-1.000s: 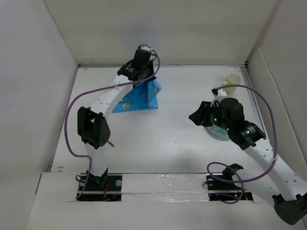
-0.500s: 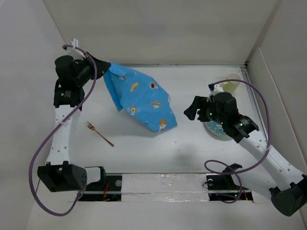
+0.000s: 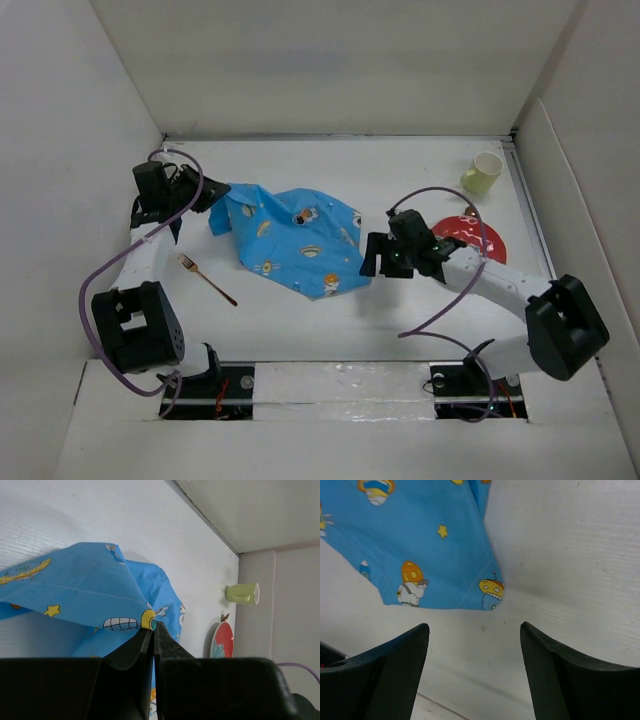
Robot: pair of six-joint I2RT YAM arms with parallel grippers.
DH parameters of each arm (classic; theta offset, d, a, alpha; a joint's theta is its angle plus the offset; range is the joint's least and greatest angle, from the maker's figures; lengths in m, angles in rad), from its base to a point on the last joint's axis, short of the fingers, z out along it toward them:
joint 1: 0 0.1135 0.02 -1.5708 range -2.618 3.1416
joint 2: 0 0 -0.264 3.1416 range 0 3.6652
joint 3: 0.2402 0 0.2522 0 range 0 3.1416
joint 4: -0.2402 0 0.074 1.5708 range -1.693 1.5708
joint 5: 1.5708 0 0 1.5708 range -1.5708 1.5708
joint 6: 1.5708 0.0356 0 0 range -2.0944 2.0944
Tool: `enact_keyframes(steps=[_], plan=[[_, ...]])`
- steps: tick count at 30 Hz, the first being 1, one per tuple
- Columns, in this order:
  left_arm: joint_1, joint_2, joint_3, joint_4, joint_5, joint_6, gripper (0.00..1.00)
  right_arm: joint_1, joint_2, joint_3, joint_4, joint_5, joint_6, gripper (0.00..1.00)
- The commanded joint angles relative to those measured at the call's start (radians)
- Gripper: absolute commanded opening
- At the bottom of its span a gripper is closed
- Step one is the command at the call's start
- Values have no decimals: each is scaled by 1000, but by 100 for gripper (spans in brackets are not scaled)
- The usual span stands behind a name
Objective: Set the dinner table for one person
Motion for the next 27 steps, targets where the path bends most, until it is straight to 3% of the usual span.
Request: enact_keyframes(steps=[1, 8, 12, 15, 21, 27], plan=[[-1, -38, 57, 74, 46, 26, 0, 17, 42, -10, 105, 24, 46, 77], [-1, -55, 45, 80, 48, 17, 0, 51, 217, 13, 217, -36, 104, 66], [-11, -57, 45, 102, 52, -7, 0, 51, 317, 89, 222, -4, 97, 50], [-11, -52, 53, 119, 55, -20, 0, 51, 336, 181, 167, 56, 72, 0], [-11, -17, 172, 228, 107, -139, 0, 51, 124, 433, -29, 249, -70, 0], [0, 47, 298, 534, 199, -436, 0, -72, 115, 932, -296, 211, -233, 0]])
